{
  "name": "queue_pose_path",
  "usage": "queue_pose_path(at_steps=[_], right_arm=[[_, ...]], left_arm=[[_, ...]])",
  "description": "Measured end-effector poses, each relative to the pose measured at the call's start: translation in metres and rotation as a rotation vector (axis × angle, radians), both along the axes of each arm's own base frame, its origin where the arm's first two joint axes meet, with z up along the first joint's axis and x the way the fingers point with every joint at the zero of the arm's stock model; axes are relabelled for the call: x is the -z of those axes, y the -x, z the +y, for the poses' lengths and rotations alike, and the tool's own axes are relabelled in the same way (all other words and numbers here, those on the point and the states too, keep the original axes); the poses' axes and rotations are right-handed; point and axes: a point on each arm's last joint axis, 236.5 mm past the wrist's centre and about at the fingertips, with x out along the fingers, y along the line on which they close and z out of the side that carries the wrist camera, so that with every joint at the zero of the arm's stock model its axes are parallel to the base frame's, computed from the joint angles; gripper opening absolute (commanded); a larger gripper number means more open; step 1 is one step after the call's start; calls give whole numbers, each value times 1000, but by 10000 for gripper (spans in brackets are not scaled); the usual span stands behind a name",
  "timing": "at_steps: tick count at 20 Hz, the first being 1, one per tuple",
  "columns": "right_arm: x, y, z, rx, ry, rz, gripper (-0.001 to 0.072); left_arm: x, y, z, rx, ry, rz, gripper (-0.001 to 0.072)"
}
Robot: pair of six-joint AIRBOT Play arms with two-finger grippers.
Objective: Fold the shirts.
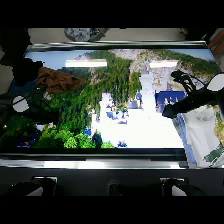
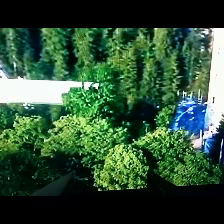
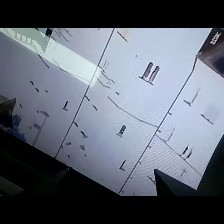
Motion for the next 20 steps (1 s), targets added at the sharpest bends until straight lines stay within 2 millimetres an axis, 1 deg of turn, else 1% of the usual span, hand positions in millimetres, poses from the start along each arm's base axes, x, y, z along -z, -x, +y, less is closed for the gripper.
queue_pose_path(at_steps=[15,17,20], right_arm=[[0,-1,0,0,0,-2,604],[-2,-9,-2,4,7,-40,604],[-7,-31,-6,22,20,-134,604]], left_arm=[[0,0,0,0,0,0,540],[0,0,0,0,0,0,540],[-1,-7,-1,-8,8,-28,537]])
